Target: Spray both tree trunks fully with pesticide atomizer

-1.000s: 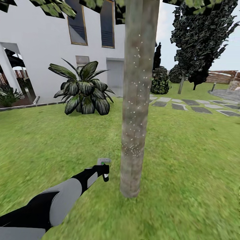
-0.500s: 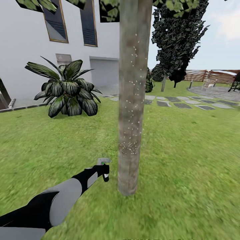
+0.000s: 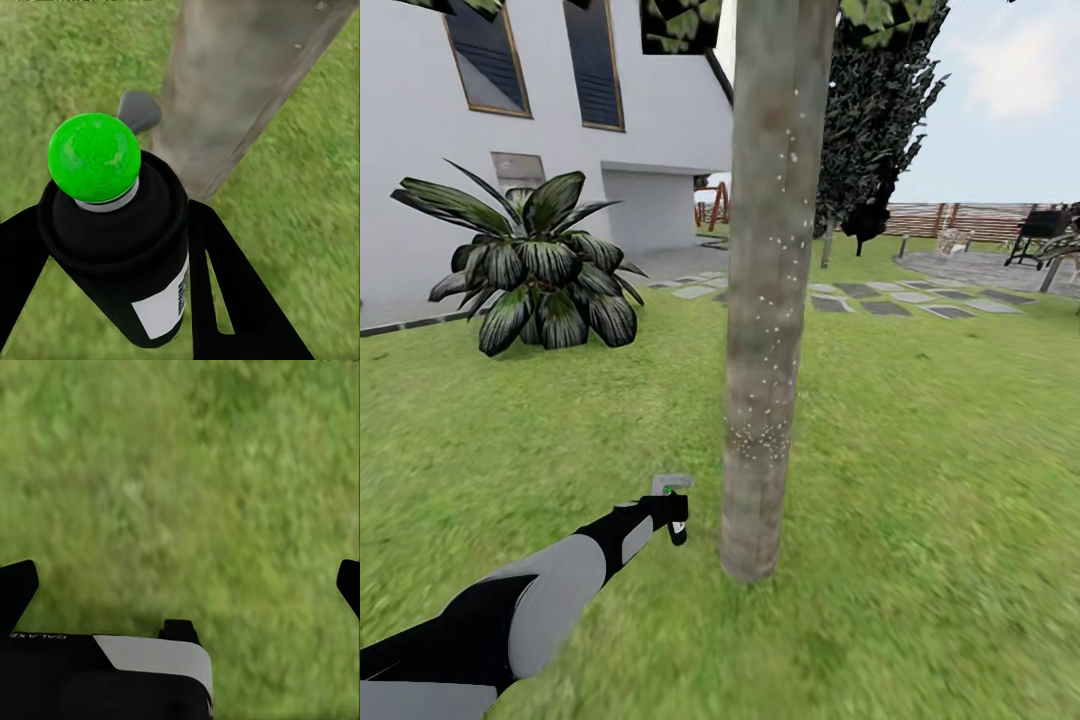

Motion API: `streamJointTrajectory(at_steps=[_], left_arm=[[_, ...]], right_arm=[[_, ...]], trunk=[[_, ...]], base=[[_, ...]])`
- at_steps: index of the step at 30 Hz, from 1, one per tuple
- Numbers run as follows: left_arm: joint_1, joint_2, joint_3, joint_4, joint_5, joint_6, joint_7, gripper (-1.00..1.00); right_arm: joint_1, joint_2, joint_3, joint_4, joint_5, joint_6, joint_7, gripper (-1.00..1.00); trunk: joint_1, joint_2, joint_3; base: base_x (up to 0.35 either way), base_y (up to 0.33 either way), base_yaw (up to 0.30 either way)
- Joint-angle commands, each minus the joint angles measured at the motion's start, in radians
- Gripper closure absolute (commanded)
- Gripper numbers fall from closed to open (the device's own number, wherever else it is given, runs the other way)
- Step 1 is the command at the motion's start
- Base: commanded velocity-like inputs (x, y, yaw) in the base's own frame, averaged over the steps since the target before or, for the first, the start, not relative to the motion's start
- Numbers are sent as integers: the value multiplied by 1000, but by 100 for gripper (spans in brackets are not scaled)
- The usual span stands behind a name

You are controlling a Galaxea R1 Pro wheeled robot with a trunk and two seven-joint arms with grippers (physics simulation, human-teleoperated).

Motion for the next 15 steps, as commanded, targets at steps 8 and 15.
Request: streamJointTrajectory(at_steps=[8, 15], left_arm=[[0, 0, 9, -1, -10, 5, -4, 100], [0, 0, 9, -1, -10, 5, -4, 100]], right_arm=[[-2, 1, 8, 5, 3, -5, -7, -100], [-2, 1, 8, 5, 3, -5, -7, -100]], trunk=[[1, -1, -2], [1, -1, -2]], base=[[214, 337, -181], [162, 343, -292]])
